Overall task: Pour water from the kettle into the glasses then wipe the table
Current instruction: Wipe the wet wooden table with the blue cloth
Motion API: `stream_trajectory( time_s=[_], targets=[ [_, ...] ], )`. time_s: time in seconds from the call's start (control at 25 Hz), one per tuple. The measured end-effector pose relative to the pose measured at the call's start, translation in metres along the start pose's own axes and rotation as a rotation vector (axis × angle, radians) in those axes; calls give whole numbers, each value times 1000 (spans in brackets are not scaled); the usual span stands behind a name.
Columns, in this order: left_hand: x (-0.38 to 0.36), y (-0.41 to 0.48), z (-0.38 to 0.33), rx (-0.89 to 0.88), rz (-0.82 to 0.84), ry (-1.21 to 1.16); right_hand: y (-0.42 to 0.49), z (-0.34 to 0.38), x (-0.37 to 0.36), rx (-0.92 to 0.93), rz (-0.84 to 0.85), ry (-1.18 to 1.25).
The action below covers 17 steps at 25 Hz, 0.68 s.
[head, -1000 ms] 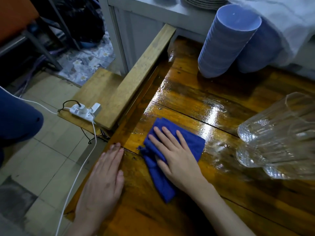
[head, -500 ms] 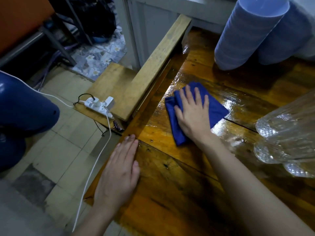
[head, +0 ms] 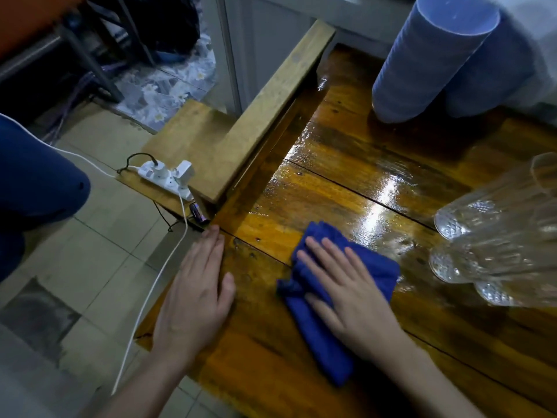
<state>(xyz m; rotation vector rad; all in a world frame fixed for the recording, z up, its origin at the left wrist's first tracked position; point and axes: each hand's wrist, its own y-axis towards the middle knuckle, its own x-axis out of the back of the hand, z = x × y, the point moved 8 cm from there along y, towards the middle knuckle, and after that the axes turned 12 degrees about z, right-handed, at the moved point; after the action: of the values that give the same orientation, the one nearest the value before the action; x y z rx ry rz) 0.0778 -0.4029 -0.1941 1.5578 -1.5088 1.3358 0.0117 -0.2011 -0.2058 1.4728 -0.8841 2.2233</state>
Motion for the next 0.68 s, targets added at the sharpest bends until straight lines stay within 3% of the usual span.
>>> stream_trajectory(
  time_s=[0.24,0.4,0.56,0.6,0.68],
  targets=[
    [-3,2,0,-36,11,41,97,-54,43,-354,-137,35],
    [-3,2,0,-42,12,49,128,16,41,-125,-132,-16],
    [-2,2,-1,-42,5,40,86,50,13,183,4,-68],
    [-2,2,-1,-47,3,38,76,40,10,201,17,-71],
    [-2,2,-1,-49,-5,30,65,-1,15,50,-30,-35]
  ],
)
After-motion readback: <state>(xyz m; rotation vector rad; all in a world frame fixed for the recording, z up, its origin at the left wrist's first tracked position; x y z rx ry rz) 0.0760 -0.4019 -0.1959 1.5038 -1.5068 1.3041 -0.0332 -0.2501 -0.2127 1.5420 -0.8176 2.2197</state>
